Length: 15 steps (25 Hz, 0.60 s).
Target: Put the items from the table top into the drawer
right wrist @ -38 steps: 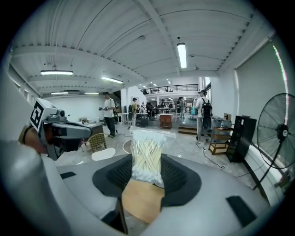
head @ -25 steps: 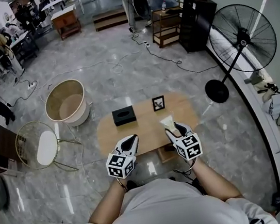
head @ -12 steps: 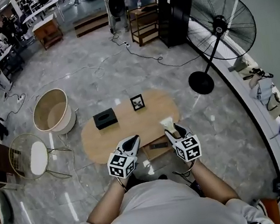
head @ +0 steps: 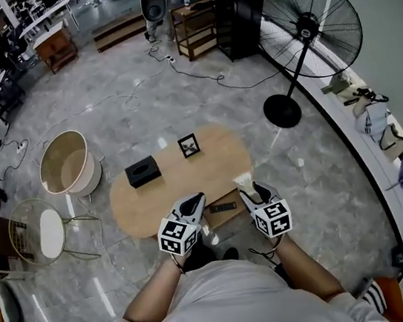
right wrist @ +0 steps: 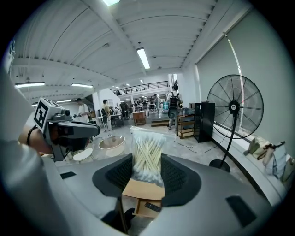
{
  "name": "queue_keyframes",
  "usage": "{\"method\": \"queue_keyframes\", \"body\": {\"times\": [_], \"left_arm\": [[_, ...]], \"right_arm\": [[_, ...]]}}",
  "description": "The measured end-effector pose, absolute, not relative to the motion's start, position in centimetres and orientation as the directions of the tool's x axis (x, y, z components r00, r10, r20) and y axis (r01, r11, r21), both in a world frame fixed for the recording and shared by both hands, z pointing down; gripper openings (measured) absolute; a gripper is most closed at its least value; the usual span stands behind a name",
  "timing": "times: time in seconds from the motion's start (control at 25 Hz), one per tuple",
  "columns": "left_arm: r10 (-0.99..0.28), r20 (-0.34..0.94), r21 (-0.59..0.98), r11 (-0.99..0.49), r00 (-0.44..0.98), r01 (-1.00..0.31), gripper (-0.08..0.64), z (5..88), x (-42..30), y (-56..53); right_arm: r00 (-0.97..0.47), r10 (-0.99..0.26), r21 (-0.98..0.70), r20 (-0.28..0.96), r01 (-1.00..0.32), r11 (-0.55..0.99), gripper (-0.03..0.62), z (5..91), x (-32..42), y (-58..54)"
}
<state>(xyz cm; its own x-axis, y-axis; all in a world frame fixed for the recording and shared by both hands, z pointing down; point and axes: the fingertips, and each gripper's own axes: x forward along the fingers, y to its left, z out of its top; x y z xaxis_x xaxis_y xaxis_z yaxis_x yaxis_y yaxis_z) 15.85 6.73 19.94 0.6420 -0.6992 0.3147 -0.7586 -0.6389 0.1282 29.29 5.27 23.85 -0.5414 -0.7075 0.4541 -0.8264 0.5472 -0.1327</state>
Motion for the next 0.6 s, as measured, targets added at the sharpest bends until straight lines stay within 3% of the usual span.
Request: {"method": "queue_keyframes", "body": {"times": [0.6], "left_arm": [[-0.645,0.405,0.216,-0.621,0.648,-0.753,0.009,27.4,12.2,0.9]], "right_arm": [[-0.531,-0.631,-0.183,0.566,-0.827,0.532,0.199,31.0,25.9,0.8]]}}
